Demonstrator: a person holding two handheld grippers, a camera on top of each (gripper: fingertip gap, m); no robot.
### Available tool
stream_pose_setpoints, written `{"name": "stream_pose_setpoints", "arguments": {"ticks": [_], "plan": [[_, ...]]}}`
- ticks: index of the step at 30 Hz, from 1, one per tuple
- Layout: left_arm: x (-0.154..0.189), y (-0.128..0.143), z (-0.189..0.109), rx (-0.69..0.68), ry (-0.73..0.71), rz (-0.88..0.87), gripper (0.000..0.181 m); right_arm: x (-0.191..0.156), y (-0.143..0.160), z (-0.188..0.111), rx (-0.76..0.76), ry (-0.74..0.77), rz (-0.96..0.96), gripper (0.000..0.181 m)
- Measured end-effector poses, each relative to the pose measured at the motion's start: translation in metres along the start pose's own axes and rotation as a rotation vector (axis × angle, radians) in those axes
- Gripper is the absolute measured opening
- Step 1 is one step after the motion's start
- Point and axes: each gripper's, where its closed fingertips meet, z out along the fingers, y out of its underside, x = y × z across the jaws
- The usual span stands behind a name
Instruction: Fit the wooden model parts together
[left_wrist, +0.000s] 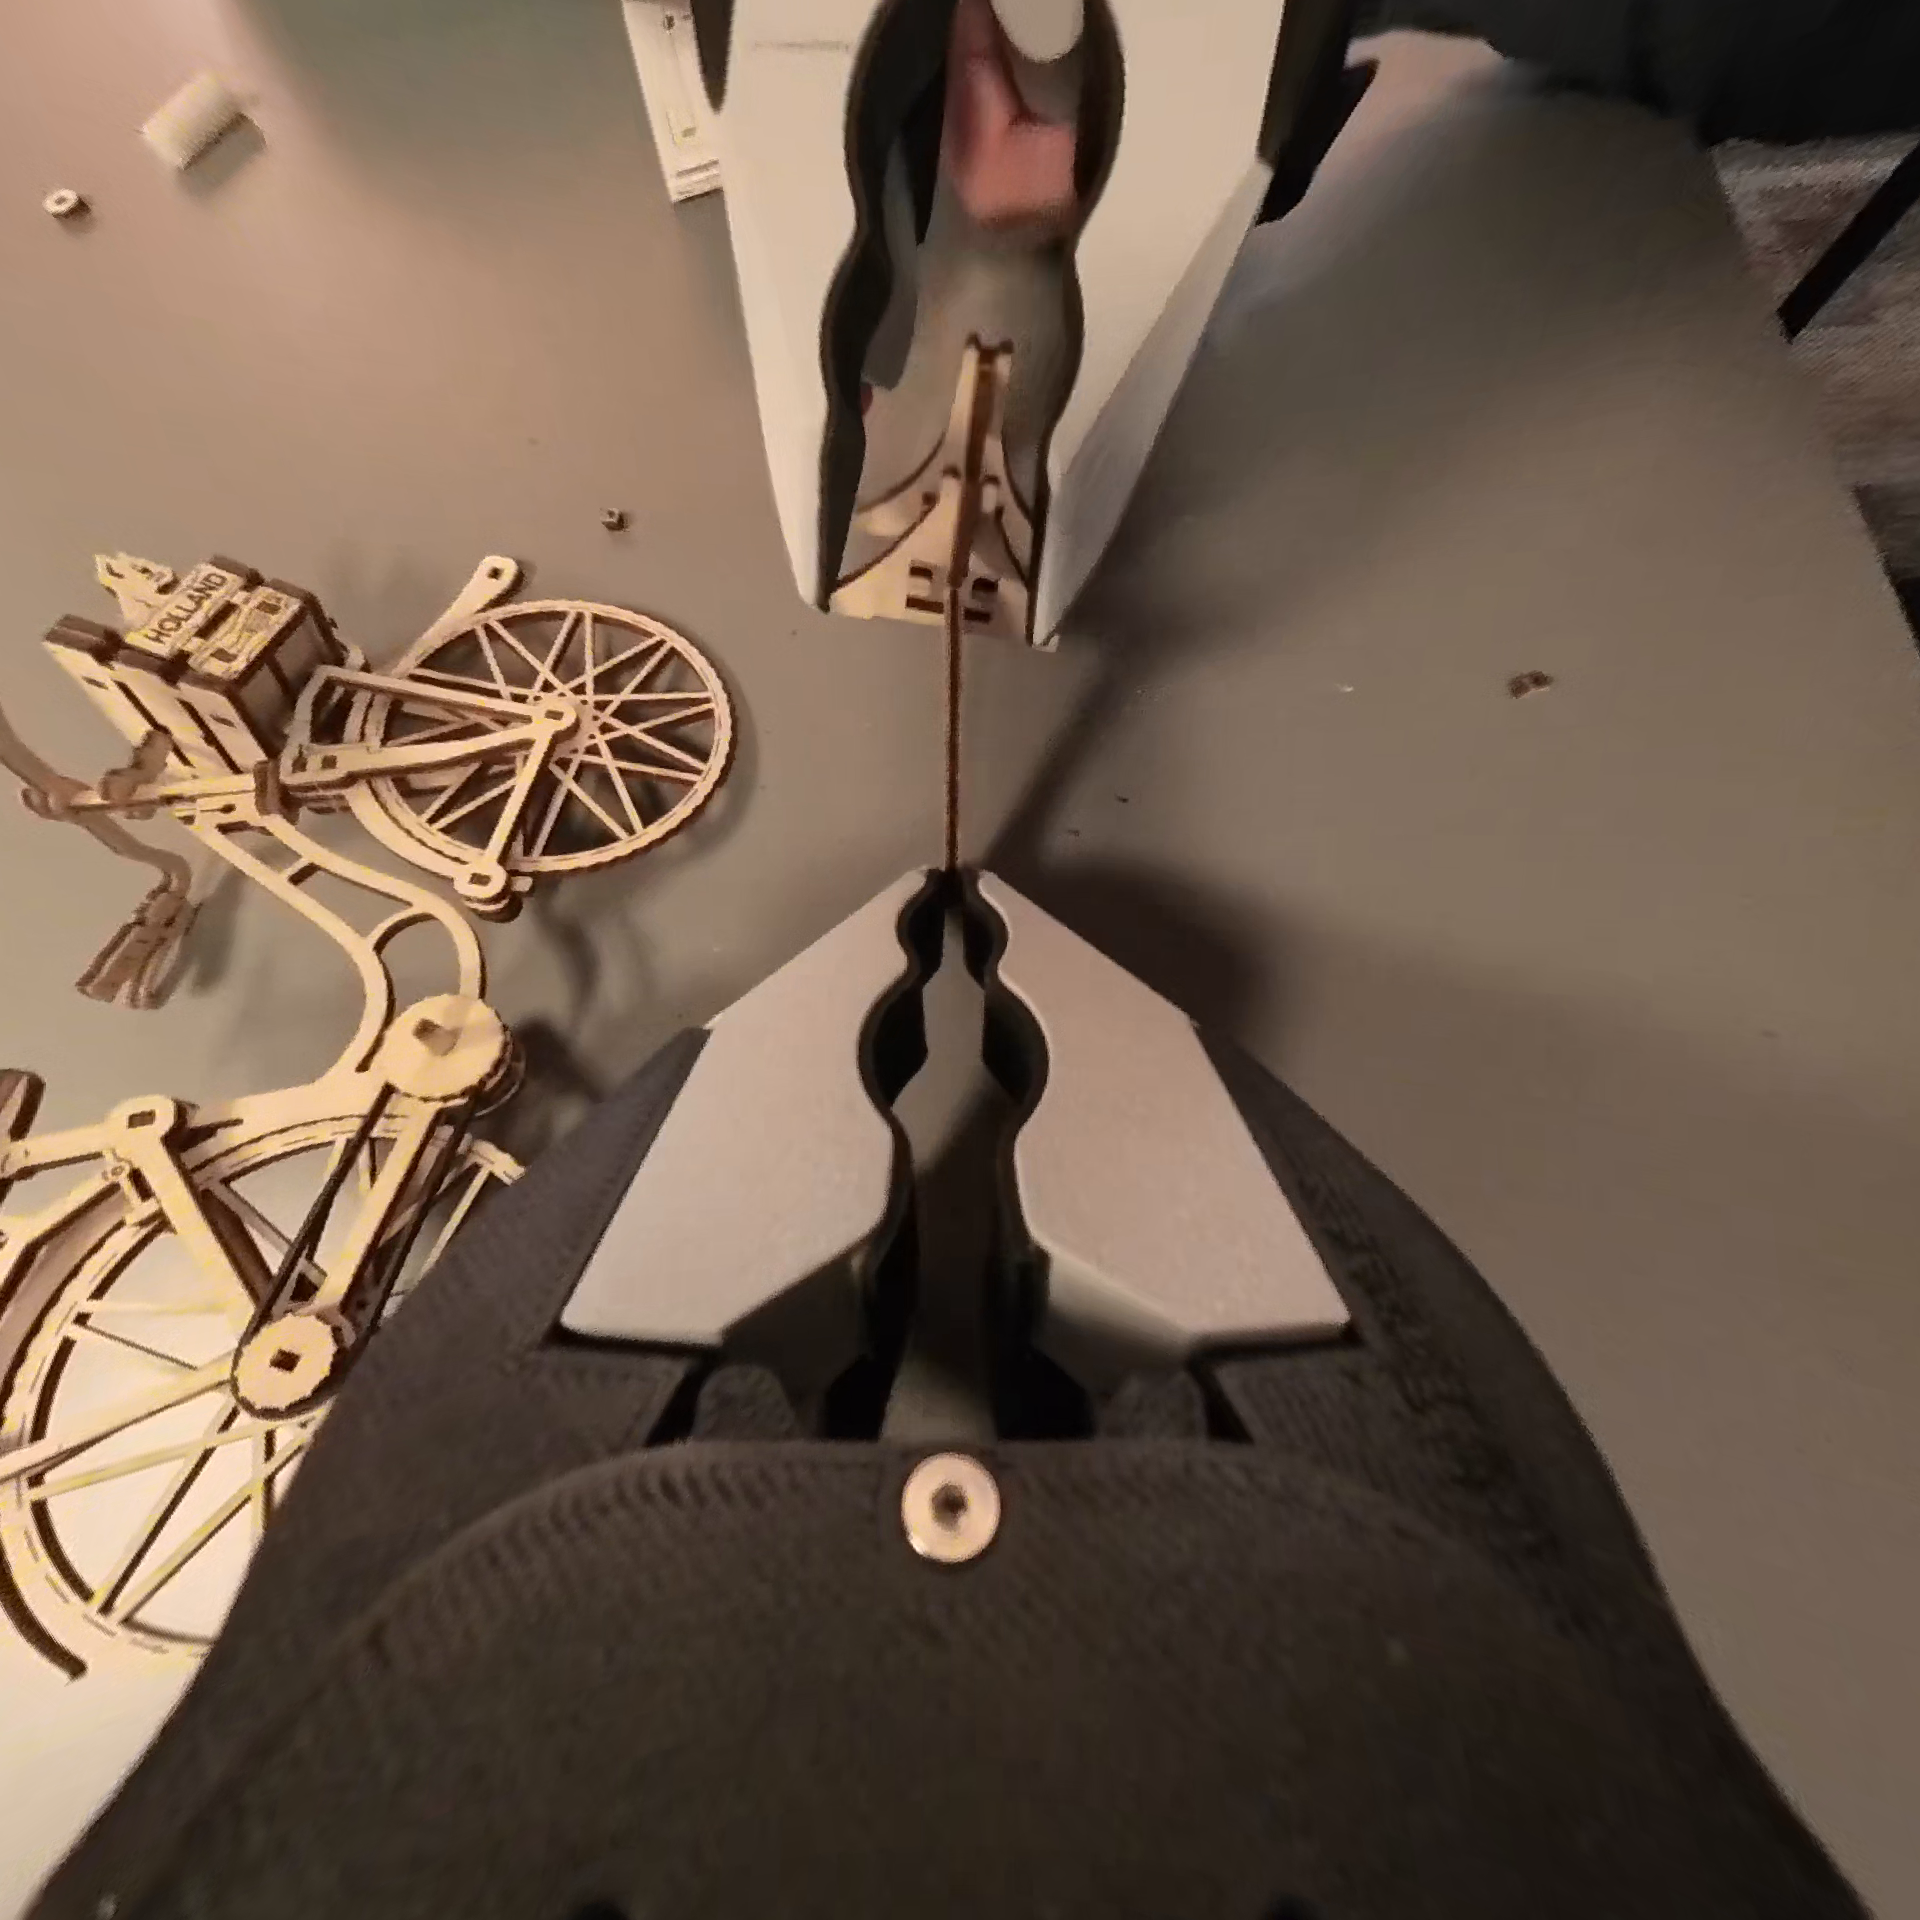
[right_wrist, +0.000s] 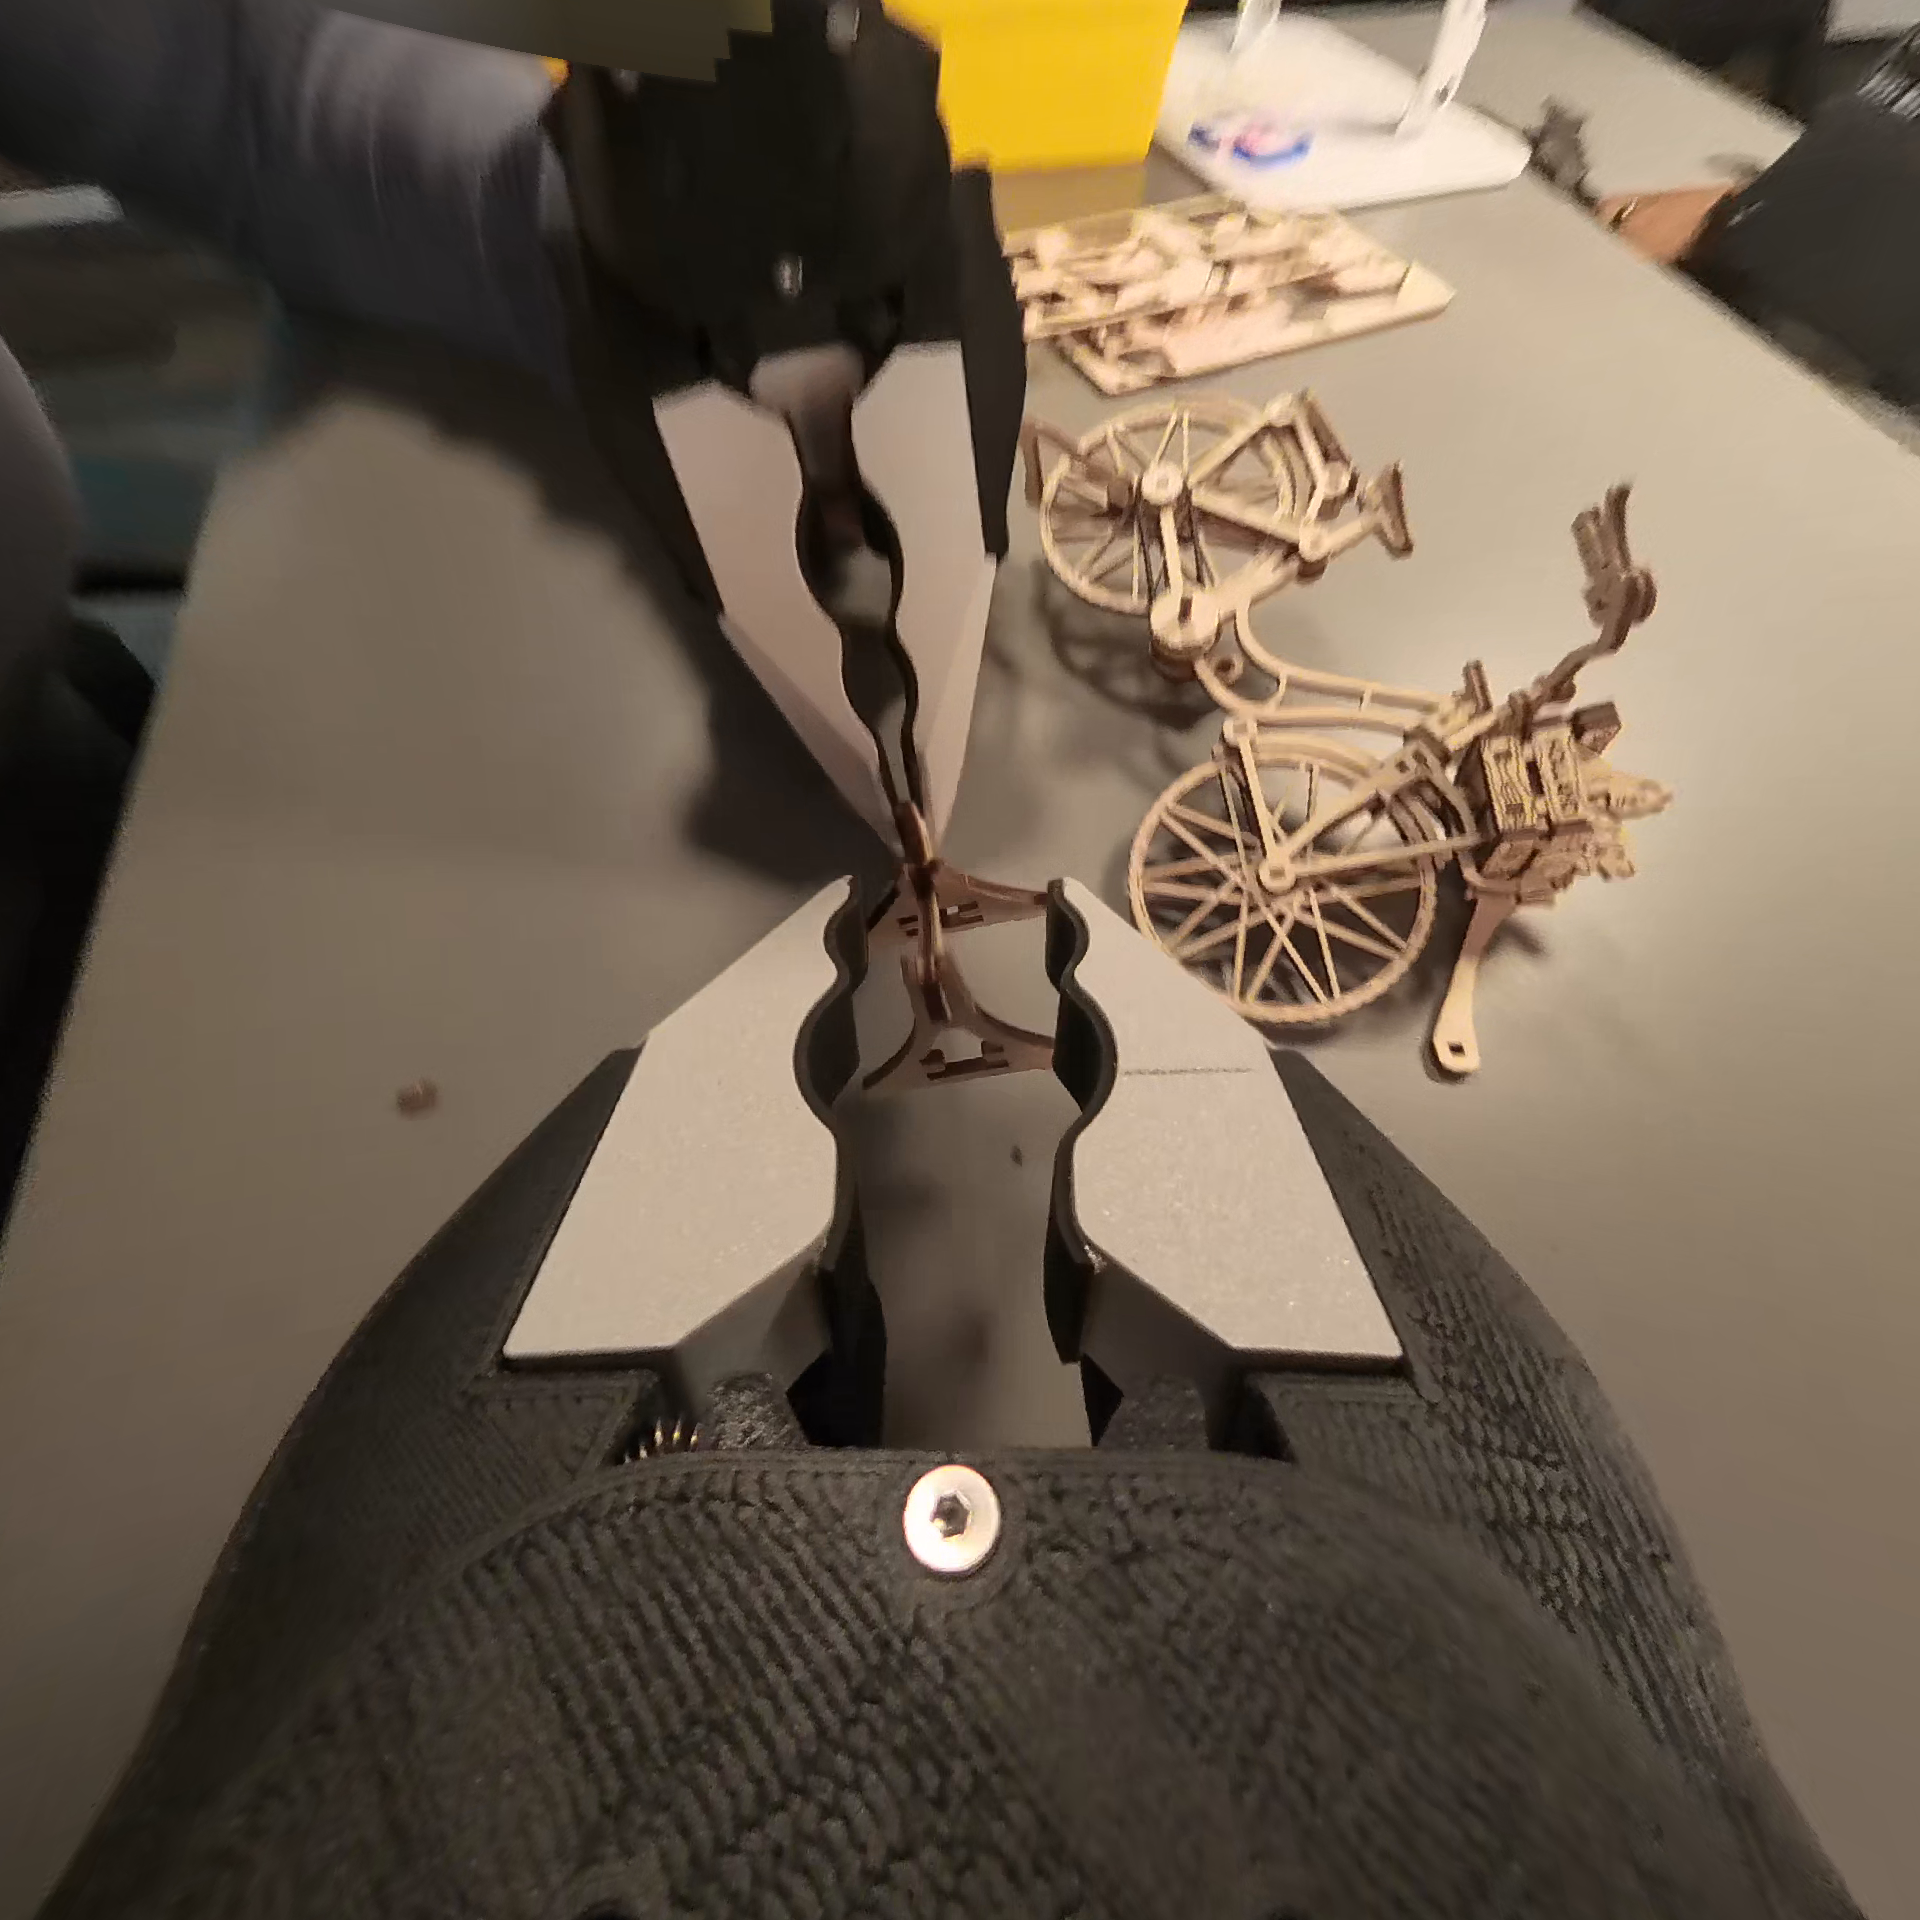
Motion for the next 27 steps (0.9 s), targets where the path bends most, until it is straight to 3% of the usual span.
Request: {"name": "stream_pose_setpoints", "arguments": {"ticks": [9,20,27], "plan": [[0.002,0.000,0.000,0.000,0.035,-0.004,0.002,0.000,0.026,0.001,-0.142,-0.064,-0.004,0.032],[-0.001,-0.003,0.004,0.003,0.019,0.030,0.002,0.000,0.031,0.004,-0.168,-0.102,0.079,0.032],[0.000,-0.004,0.005,-0.016,0.150,-0.064,0.002,0.000,0.031,0.005,-0.163,-0.103,0.107,0.031]]}}
